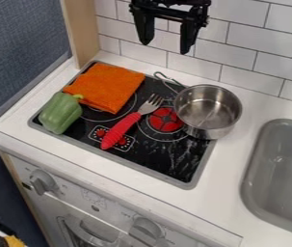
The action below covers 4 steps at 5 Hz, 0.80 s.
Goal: Move the plastic green pepper to the bottom right corner of the stove
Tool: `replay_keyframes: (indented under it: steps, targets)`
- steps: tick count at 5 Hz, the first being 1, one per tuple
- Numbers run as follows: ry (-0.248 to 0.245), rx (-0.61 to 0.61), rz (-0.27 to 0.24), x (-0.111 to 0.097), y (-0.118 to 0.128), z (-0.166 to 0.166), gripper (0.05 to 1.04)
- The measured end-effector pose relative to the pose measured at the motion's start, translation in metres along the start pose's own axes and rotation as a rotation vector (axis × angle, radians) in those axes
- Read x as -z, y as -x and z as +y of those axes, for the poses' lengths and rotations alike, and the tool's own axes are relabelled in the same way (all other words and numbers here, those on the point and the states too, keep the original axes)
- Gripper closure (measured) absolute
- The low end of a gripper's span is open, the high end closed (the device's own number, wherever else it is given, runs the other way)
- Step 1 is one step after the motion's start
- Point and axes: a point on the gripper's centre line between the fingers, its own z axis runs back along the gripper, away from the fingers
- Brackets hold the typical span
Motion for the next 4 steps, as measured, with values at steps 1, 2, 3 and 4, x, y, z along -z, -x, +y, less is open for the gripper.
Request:
replay_keyframes:
  steps: [1, 2, 3, 4]
  targets:
    - [0.005, 0.001, 0.031, 0.010, 0.003, -0.001, 0.083]
    - [0.040, -0.006, 0.069, 0.017, 0.017, 0.017, 0.083]
    - [0.031, -0.043, 0.047, -0.007, 0.036, 0.058, 0.084]
    - [0.023, -0.046, 0.064, -0.009, 0.064, 0.089, 0.084]
